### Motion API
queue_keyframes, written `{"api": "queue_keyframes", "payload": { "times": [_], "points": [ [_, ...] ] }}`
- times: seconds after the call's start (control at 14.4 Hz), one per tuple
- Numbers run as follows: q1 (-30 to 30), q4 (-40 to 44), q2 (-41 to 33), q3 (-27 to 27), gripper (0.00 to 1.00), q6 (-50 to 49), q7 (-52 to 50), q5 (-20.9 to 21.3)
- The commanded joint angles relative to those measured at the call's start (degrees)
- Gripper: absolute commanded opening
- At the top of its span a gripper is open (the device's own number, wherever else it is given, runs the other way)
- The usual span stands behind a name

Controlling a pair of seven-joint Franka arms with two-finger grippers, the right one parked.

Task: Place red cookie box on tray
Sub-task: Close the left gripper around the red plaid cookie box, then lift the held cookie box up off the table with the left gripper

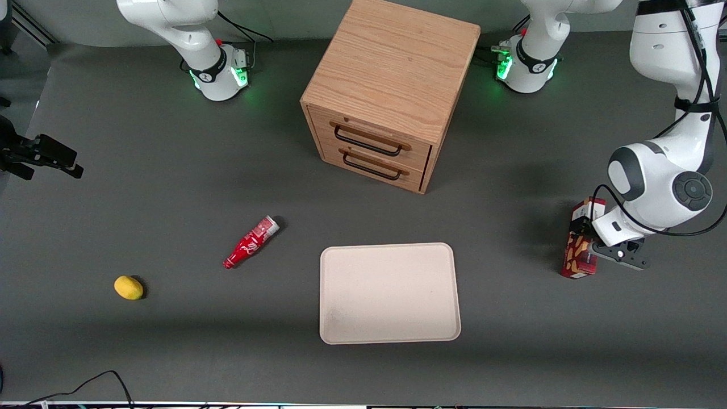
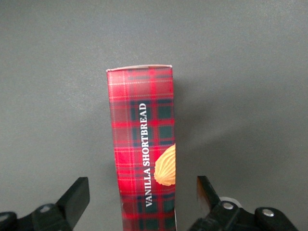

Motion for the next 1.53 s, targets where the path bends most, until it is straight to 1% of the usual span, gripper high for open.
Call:
{"api": "queue_keyframes", "payload": {
  "times": [0.0,0.07,0.14,0.21,0.28,0.35,0.42,0.56,0.9,1.11,1.25,1.39,1.46],
  "points": [
    [-0.14,-1.11,-0.09,0.24,0.97,1.75,1.73,-1.32],
    [-0.14,-1.2,-0.09,0.24,0.94,2.19,1.73,-1.32],
    [-0.14,-1.46,-0.09,0.24,0.84,2.63,2.16,-1.32],
    [-0.14,-1.46,-0.09,0.24,0.61,2.72,2.69,-1.32],
    [-0.14,-1.46,-0.09,0.24,0.3,2.72,2.78,-1.32],
    [-0.14,-1.55,-0.09,0.24,0.09,2.72,2.78,-1.32],
    [-0.14,-1.55,-0.09,0.24,0.0,2.8,2.78,-1.4],
    [-0.14,-1.55,-0.09,0.24,0.0,2.8,2.78,-2.1],
    [-0.31,-1.46,-0.26,0.24,0.0,2.54,2.78,-2.11],
    [-0.75,-0.76,-2.89,0.33,0.0,0.01,2.87,-2.02],
    [-0.93,0.73,-5.35,0.59,0.0,-5.25,2.17,-1.41],
    [-1.01,4.23,-6.67,1.64,0.0,-13.06,1.99,-0.62],
    [-1.28,6.6,-7.55,2.34,0.0,-17.63,1.73,1.04]
  ]
}}
